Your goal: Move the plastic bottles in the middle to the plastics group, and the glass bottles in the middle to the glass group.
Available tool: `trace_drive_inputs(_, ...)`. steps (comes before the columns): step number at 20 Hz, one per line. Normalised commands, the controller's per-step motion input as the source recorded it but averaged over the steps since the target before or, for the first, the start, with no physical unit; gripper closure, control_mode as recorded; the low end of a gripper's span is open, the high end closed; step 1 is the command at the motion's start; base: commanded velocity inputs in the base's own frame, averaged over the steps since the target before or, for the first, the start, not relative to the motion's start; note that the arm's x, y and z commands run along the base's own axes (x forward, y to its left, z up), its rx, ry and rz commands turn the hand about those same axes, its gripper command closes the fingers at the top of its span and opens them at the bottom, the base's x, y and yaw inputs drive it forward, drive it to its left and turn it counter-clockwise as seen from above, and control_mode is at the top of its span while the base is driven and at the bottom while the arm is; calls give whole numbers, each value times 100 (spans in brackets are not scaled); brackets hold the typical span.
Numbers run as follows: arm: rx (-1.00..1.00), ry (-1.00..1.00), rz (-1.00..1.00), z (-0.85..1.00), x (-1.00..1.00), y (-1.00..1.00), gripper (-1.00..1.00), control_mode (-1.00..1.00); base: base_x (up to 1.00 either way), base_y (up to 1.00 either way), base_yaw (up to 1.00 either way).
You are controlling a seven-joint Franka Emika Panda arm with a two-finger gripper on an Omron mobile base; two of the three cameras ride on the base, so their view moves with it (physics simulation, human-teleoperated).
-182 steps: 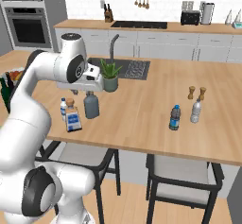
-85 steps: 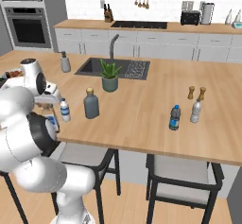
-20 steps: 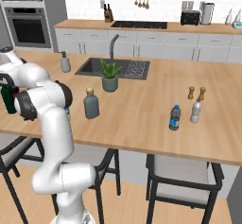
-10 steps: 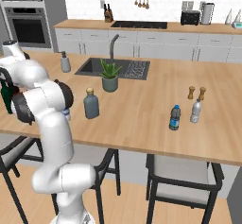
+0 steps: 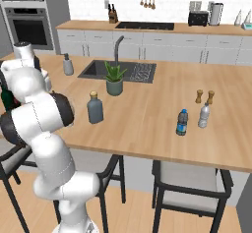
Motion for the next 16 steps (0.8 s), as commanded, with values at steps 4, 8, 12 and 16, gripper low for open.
trace_drive_inputs(4, 0, 0, 0, -7, -18, -74, -100, -100, 0, 0, 0)
trace_drive_inputs(8, 0, 0, 0, -23, -11, -68, -100, -100, 0, 0, 0)
trace_drive_inputs(12, 0, 3, -1, -29, 8, -51, -100, -100, 0, 0, 0)
trace_drive_inputs(16, 0, 5, 0, -27, 28, -28, -100, -100, 0, 0, 0)
